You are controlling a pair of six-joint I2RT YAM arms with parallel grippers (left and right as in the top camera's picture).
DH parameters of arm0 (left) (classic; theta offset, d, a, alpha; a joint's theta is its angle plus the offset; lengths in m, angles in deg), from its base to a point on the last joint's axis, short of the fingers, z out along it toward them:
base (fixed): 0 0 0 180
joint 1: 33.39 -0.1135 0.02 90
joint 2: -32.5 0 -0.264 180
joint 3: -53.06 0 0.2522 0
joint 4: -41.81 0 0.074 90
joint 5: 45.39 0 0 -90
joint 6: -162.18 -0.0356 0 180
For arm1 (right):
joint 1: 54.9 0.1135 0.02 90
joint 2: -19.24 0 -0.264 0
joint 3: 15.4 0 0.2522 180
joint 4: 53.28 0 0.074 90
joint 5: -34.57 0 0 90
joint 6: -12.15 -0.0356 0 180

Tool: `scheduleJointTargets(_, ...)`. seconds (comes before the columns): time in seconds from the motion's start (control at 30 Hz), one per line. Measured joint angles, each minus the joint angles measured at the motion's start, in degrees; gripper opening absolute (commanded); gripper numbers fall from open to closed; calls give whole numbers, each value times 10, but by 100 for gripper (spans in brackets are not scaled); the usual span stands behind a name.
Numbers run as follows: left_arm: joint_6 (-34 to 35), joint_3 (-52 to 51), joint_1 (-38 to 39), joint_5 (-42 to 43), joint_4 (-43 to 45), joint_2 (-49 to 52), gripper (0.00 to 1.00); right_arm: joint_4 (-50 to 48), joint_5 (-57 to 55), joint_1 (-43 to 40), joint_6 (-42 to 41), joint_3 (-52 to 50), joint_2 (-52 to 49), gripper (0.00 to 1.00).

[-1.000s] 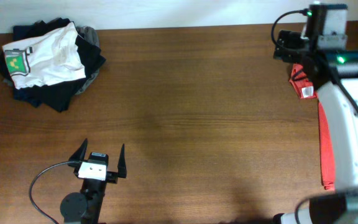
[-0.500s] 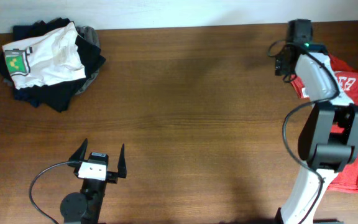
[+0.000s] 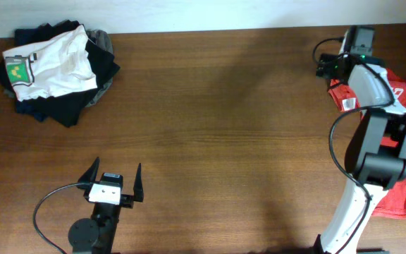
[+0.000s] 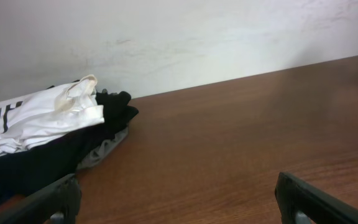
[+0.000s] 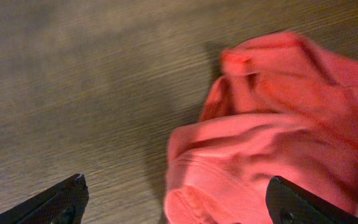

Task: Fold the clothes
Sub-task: 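Reach the right gripper to the orange t-shirt and grasp its edge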

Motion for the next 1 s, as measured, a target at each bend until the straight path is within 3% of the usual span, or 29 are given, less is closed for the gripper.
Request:
scheduleJointTargets(0.1,0,0,0,0,0,0,99,1,3,1,-7,0,-27,86)
scheduleJointTargets(0.2,0,0,0,0,0,0,99,0,3,1,-12,0,-39,54)
scheduleJointTargets(0.3,0,0,0,0,0,0,99,-2,-1,1,-19,0,-39,35)
scheduleJointTargets(0.37,0,0,0,0,0,0,99,-1,-7,1,-15,0,-39,18)
scheduleJointTargets(0.47,0,0,0,0,0,0,100,3,-12,1,-18,0,-39,4)
scheduleJointTargets(0.83,0,0,0,0,0,0,99,39,-17,-2,-20,3,-36,4)
scheduleJointTargets(1.0,0,0,0,0,0,0,99,59,-17,-3,-43,20,25,4)
